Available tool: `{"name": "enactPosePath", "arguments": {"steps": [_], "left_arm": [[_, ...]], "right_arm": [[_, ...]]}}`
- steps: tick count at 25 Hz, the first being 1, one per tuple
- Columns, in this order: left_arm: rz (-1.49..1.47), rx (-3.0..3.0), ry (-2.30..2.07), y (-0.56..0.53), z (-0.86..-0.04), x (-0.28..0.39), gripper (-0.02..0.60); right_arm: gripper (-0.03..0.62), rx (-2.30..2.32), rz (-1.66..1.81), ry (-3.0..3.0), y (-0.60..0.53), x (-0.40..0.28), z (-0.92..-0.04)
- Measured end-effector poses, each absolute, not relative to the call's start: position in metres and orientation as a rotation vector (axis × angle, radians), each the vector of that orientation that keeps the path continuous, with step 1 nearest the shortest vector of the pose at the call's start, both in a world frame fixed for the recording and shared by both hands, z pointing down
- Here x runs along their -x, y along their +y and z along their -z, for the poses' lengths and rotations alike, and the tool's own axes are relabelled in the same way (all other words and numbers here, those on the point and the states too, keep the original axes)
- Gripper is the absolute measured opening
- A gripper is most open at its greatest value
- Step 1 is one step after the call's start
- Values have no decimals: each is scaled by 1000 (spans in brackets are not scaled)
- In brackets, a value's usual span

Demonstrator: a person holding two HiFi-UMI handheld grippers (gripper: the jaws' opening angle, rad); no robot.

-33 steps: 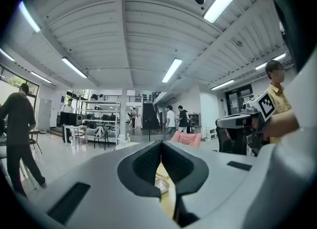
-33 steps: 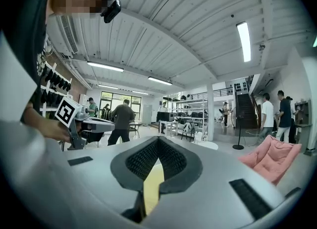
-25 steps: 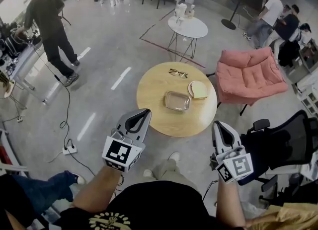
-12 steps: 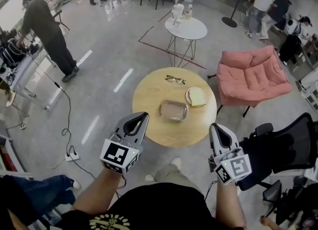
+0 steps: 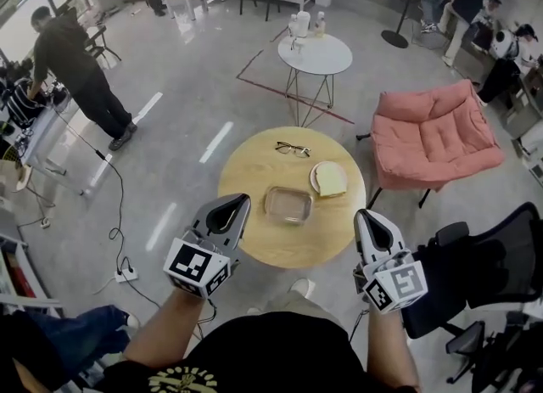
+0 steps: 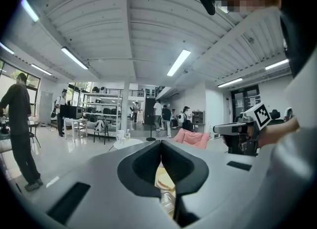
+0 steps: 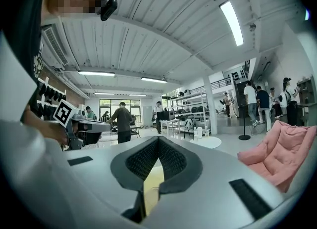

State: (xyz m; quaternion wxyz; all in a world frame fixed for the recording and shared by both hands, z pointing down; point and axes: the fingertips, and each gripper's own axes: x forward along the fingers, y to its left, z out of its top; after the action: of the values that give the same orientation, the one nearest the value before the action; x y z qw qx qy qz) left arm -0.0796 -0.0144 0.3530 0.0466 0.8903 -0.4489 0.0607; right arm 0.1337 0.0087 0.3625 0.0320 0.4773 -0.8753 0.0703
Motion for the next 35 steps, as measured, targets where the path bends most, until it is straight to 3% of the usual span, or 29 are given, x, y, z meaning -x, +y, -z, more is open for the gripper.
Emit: {"name": "enactPosePath", "arguments": {"steps": [15,35], "left_arm": [[-232,-2527,-1531,-63,-379,52,18],[-367,-2403,-1324,-122,-466,60,18]], "right_arm": [[15,-1280,-267,-2790,-74,-175,-377],[15,-1292,-442,-2706,-120,-155,-436]]}}
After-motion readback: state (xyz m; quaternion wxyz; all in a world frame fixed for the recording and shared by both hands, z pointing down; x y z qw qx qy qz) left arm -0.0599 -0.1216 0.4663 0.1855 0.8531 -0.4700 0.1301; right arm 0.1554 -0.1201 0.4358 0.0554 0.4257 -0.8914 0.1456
